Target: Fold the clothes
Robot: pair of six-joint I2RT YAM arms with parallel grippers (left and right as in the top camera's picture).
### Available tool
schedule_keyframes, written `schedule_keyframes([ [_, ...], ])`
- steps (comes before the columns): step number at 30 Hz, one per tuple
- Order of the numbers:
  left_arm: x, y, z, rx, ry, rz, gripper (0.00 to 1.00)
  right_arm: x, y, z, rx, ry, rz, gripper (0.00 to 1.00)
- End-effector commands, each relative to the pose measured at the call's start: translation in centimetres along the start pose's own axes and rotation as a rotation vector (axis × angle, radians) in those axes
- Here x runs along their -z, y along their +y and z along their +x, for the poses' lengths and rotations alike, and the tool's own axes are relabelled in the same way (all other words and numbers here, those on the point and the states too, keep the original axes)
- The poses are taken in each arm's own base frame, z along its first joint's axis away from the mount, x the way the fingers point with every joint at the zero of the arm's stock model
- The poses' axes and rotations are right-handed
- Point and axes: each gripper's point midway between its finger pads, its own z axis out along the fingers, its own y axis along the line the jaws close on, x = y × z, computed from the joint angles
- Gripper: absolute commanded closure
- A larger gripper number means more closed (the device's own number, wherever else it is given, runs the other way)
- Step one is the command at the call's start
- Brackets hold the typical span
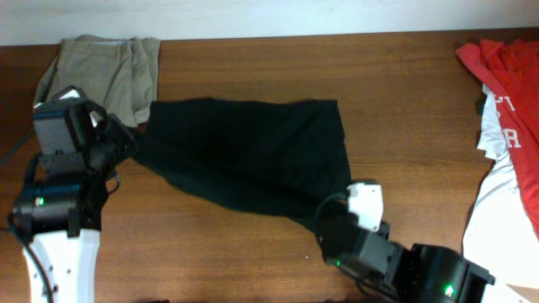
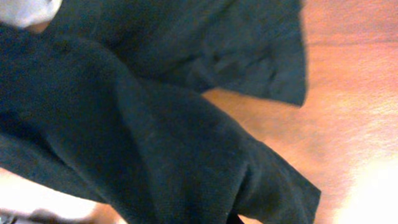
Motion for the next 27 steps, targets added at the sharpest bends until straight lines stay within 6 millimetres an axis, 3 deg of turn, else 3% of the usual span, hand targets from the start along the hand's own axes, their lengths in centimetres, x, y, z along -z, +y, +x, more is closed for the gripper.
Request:
schedule_keyframes([
  [1,-3.1,0.4,-0.1,0.008,0.042,-0.053,1.0,-1.0,-2.1,-3.2,-0.001,-0.088,0.119,0.96],
  [6,-8.6,-0.2,-0.1,0.005,0.075,-0.066,1.0,-4.7,-2.4,-6.7,-0.016,-0.137,0.188,0.96],
  [10,-12.5,-0.8,-0.5,0.006,0.064,-0.059,1.0,-9.1,-4.6,-9.1,-0.098,-0.144,0.296,0.96],
  [16,-16.7,-1.9,-1.1,0.008,0.032,-0.02,0.97,-14.2,-6.3,-12.2,-0.117,-0.188,0.345,0.96],
  [19,-18.1,-2.9,-1.0,-0.001,0.016,0.0,0.96,-15.8,-7.2,-12.9,-0.142,-0.2,0.361,0.96],
  [23,-19.7,-4.3,-0.4,-0.02,0.013,0.024,0.86,-17.2,-9.0,-13.9,-0.187,-0.213,0.39,0.96],
  [26,-21.1,-5.1,0.4,-0.031,0.017,0.035,0.82,-18.3,-10.1,-14.6,-0.215,-0.231,0.401,0.78],
  [27,-22.0,-5.3,0.9,-0.036,0.025,0.037,0.79,-19.2,-10.4,-14.9,-0.225,-0.24,0.403,0.48],
])
